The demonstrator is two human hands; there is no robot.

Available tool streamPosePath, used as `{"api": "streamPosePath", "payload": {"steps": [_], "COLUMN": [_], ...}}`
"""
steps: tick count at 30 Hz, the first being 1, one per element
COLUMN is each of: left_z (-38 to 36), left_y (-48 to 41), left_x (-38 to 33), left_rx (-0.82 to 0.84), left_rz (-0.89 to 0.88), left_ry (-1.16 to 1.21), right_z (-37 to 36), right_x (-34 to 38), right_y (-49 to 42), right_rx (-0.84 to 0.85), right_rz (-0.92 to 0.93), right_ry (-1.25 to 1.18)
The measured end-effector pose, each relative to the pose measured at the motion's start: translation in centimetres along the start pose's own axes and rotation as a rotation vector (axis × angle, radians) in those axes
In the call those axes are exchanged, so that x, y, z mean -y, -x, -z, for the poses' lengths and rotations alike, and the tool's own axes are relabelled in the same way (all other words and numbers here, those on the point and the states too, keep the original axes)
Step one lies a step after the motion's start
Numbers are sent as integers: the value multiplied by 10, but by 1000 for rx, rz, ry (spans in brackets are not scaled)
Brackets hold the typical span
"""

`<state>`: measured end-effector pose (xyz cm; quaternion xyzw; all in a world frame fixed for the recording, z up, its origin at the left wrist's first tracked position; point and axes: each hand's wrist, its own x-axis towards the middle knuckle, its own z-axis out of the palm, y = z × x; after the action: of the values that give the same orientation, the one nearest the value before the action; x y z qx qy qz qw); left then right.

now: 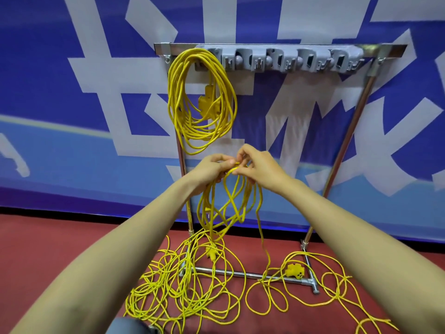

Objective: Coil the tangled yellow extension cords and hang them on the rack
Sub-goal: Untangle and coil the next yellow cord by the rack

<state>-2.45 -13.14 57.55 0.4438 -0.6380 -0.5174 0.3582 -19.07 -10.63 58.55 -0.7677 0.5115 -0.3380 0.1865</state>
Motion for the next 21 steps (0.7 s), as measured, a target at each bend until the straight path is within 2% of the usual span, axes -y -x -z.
{"api": "streamPosePath", "payload": {"steps": [3,8,13,15,17,19,21], "left_z": [3,5,6,9,13,18,20], "left_y": [1,3,6,6,4,1,0], "left_x": [-7,-9,-6,-8,-12,-15,-17], "left_rx": [15,42,74,35,-16,-43,-48], "left_rz": [37,51,6,-1,-6,-20,-29], "left_ry": [-42,-67,30,113,143,152,142], "right_z": [-1,-5,-1,0,-5,-10,-10], "right_x": [-7,-7,-8,-17,-27,-38,-46], "right_y": [-2,-3,1,5,12,20,24], "right_rx": [-84,19,-9,71,215,275,234], "right_rz": [-128,-314,-298,-251,-235,-285,-377], "right_ry": [146,186,-70,-117,-30,-19,-117]}}
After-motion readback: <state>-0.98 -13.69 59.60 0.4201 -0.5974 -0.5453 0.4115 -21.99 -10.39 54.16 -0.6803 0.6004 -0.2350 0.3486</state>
